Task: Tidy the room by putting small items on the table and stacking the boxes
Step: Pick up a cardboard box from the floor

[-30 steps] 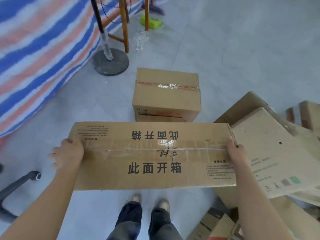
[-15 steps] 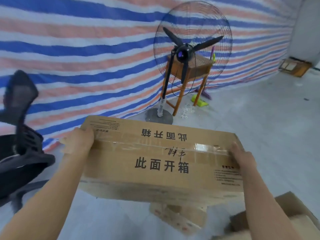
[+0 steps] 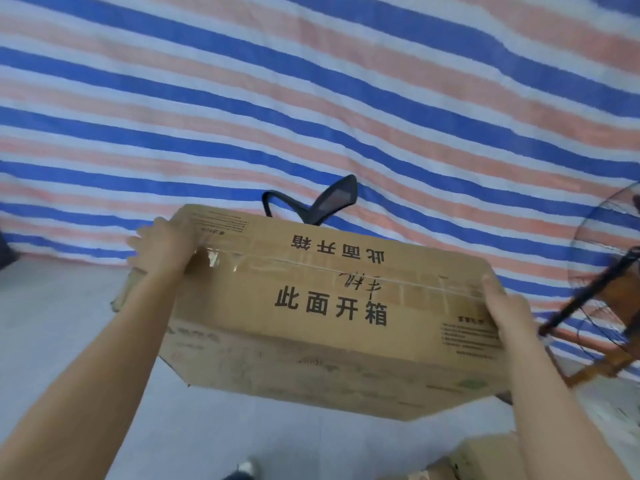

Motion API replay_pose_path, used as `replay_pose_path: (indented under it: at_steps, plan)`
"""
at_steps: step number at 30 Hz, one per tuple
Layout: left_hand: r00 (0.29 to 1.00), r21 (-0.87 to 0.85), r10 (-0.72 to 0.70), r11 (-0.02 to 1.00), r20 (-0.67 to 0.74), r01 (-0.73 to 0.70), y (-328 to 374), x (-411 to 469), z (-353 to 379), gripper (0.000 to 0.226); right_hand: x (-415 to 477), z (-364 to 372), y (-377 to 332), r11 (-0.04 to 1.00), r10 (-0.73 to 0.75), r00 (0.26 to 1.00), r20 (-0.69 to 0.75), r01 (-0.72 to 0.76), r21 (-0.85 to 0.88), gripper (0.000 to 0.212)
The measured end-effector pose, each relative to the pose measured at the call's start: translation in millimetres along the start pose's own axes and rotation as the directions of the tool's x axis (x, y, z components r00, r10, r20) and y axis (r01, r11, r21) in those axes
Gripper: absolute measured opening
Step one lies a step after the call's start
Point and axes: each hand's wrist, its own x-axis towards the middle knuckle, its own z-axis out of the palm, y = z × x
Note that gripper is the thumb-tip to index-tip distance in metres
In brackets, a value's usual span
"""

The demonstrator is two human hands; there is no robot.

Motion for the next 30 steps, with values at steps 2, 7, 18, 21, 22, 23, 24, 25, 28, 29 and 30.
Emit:
replay_pose_path:
  at_steps: [2,7,18,21,22,23,24,25,28,29,30]
  plan:
    - [0.992,-0.011,-0.085,0.996,-0.096,0.084,-33,-3,-42,0.053,-14,24,-26,0.996,-0.079,0.993,0.093,0.081,-0.023,0.08]
    - [0.927,-0.006,-0.276,0.959,-0.254,0.284,-120,-7,-134,0.054,-65,100,-85,0.975,-0.211,0.917,0.339,0.221,0.01,0.075]
    - [0.631,-0.182,-0.59,0.787,-0.503,0.59,-301,-10,-319,0.049,-264,277,-212,0.811,-0.421,0.57,0.705,0.586,0.01,0.067]
    - [0.544,-0.248,-0.637,0.743,-0.546,0.621,-350,-5,-370,0.05,-334,327,-250,0.761,-0.456,0.479,0.75,0.647,0.05,0.056]
    - [0.519,-0.265,-0.648,0.731,-0.557,0.629,-366,-3,-385,0.051,-358,342,-261,0.743,-0.469,0.453,0.758,0.666,0.061,0.057]
    - [0.495,-0.281,-0.658,0.72,-0.567,0.634,-380,-2,-400,0.051,-382,356,-271,0.73,-0.473,0.437,0.765,0.681,0.063,0.058]
    - [0.473,-0.298,-0.664,0.712,-0.579,0.636,-393,0,-414,0.052,-405,370,-281,0.711,-0.493,0.418,0.763,0.699,0.077,0.059]
    - [0.452,-0.314,-0.669,0.706,-0.59,0.634,-406,0,-428,0.052,-427,381,-291,0.692,-0.509,0.406,0.759,0.717,0.081,0.061]
    - [0.38,-0.384,-0.687,0.688,-0.619,0.616,-442,2,-467,0.05,-492,417,-318,0.653,-0.548,0.342,0.764,0.745,0.134,0.065]
    - [0.358,-0.405,-0.692,0.682,-0.627,0.609,-453,2,-477,0.05,-512,427,-327,0.644,-0.561,0.328,0.76,0.75,0.152,0.068]
    - [0.337,-0.426,-0.696,0.678,-0.634,0.599,-462,2,-486,0.05,-530,440,-335,0.631,-0.573,0.309,0.759,0.757,0.169,0.072]
